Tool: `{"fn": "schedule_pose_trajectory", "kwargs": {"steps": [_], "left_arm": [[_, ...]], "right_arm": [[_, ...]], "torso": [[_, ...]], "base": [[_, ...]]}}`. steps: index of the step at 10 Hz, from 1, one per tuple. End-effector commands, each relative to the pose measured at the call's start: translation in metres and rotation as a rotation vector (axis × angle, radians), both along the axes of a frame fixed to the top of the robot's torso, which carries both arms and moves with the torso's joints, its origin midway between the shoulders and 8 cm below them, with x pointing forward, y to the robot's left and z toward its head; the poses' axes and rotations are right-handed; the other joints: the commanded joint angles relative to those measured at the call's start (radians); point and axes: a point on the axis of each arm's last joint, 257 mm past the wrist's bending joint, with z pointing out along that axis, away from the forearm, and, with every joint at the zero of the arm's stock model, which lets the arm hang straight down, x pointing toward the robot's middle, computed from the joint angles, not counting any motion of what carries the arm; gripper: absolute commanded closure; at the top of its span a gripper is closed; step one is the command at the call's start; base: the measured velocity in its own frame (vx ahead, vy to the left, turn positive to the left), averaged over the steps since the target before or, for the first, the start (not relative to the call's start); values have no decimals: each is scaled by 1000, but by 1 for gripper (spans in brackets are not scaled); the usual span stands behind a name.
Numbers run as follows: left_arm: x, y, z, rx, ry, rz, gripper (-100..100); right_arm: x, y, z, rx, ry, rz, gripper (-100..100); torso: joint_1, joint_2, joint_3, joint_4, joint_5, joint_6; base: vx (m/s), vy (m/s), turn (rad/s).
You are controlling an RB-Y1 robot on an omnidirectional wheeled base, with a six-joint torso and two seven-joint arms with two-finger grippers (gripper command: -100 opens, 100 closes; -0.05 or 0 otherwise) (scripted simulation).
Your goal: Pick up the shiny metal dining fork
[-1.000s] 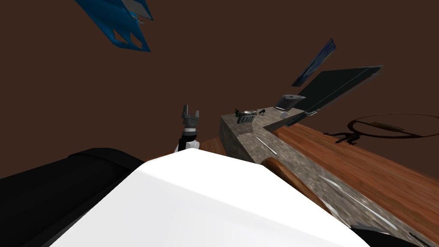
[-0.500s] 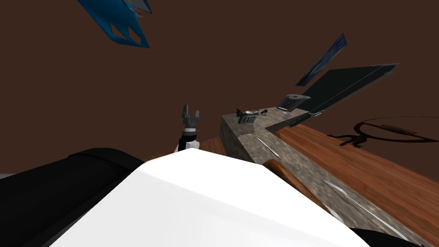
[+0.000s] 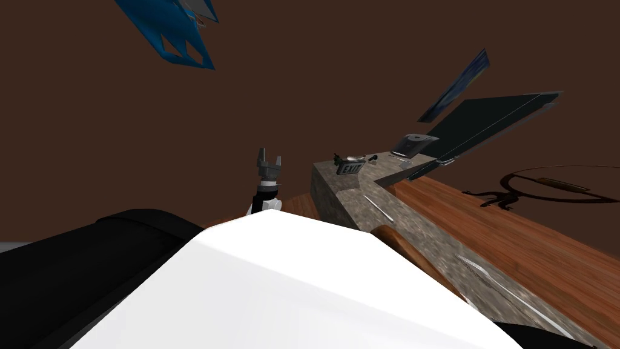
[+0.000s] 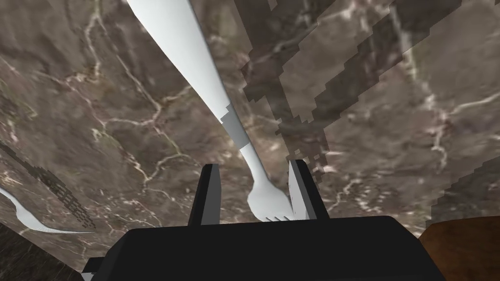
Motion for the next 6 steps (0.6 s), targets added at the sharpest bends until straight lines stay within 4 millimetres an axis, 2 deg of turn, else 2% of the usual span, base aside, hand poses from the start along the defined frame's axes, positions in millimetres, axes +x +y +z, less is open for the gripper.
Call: {"fn": "schedule_pose_trajectory", "kwargs": {"steps": [1,2,3,4,5,6], "left_arm": [[0,0,0,0,0,0,0],[0,0,0,0,0,0,0],[0,0,0,0,0,0,0],[0,0,0,0,0,0,0],[0,0,0,0,0,0,0],[0,0,0,0,0,0,0]], "right_arm": [[0,0,0,0,0,0,100],[0,0,0,0,0,0,0],[8,-1,11,7,-1,8,100],[13,-2,16,7,0,14,100],[8,-3,13,3,1,11,100],[9,-2,13,5,1,12,0]], "torso": [[0,0,0,0,0,0],[0,0,0,0,0,0],[0,0,0,0,0,0],[2,-1,-1,0,1,1],[3,-2,-1,0,1,0],[1,-1,-1,0,0,0]], "base": [[0,0,0],[0,0,0],[26,23,-93],[27,31,-93],[9,11,-15],[0,0,0]]}}
